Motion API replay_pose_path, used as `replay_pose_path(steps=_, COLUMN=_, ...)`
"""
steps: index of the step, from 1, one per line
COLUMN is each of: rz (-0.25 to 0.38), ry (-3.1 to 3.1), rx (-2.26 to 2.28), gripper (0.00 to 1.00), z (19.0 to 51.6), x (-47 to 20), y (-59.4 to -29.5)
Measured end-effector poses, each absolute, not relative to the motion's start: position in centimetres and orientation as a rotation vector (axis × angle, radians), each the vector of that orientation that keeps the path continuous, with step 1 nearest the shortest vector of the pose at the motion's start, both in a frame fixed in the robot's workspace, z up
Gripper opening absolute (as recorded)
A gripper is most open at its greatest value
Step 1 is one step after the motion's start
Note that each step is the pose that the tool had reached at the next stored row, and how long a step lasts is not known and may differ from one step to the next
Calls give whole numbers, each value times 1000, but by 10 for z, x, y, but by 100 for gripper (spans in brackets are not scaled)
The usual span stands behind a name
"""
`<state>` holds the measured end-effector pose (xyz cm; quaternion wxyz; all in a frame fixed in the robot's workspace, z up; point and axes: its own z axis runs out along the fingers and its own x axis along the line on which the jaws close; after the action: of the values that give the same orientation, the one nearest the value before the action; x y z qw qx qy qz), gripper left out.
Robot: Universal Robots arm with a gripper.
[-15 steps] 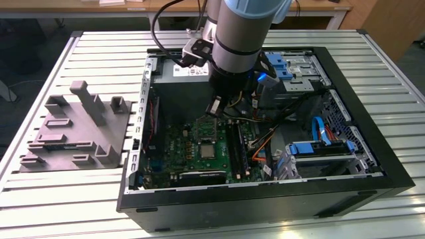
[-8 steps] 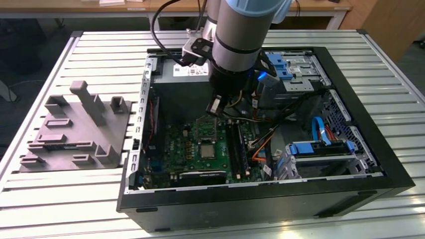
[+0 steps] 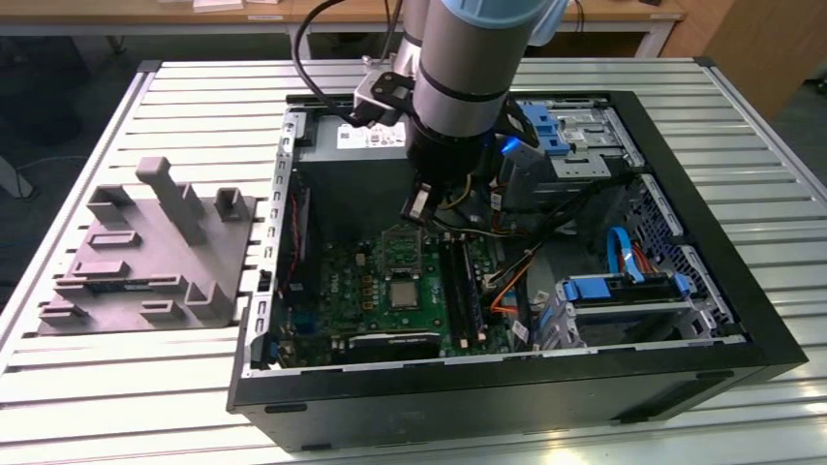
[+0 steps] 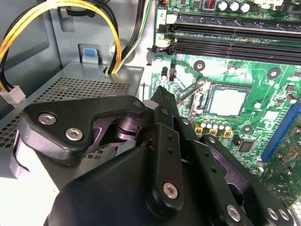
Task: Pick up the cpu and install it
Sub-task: 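Close the cpu cover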
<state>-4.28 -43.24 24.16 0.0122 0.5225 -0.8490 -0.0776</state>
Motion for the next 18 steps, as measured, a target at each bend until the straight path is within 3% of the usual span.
replay_pose_path(steps=6, rz=-236, ry=-2641, rx=1634, gripper=11, z=243, x=-43, y=-432)
replay_pose_path(steps=11, rz=-148, ry=-2612, rx=1624, gripper=11, z=243, x=-44, y=-432)
replay_pose_path(steps=18, rz=-140, ry=-2608, rx=1630, gripper=11, z=243, x=-47, y=-433)
